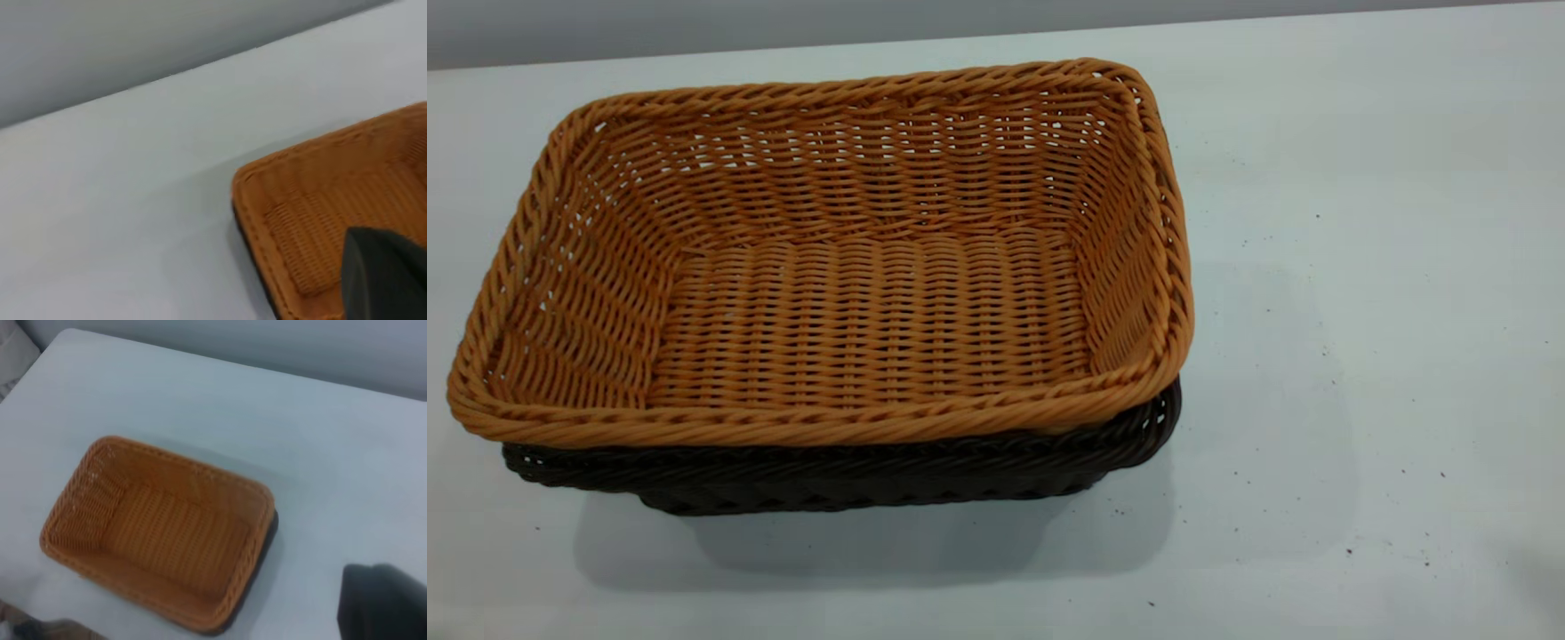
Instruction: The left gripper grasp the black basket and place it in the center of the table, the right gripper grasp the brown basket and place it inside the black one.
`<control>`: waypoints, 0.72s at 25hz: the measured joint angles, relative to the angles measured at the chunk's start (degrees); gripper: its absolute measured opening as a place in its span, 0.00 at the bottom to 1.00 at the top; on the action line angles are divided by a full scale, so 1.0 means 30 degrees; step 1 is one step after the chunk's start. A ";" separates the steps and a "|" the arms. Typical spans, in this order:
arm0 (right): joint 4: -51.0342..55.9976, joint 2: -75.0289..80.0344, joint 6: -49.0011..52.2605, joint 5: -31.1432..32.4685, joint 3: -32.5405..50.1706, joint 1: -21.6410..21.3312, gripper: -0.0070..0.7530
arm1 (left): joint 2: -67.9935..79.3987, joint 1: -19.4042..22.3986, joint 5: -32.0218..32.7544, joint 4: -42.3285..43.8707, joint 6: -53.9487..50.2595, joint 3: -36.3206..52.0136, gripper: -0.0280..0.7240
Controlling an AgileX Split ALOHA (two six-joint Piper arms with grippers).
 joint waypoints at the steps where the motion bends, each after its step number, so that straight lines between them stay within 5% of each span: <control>1: 0.0000 -0.0649 0.0000 0.0000 0.0550 0.0000 0.01 | -0.0360 0.0000 0.0000 0.0301 -0.0459 0.0000 0.04; 8: 0.0040 -0.4744 0.0221 -0.0016 0.4404 0.0000 0.01 | -0.3840 0.0000 -0.0020 0.0252 -0.1233 0.0567 0.04; 18: 0.0012 -1.0603 -0.0804 -0.0486 1.0359 0.0000 0.01 | -0.9377 0.0000 0.0016 -0.1485 -0.1542 0.5710 0.04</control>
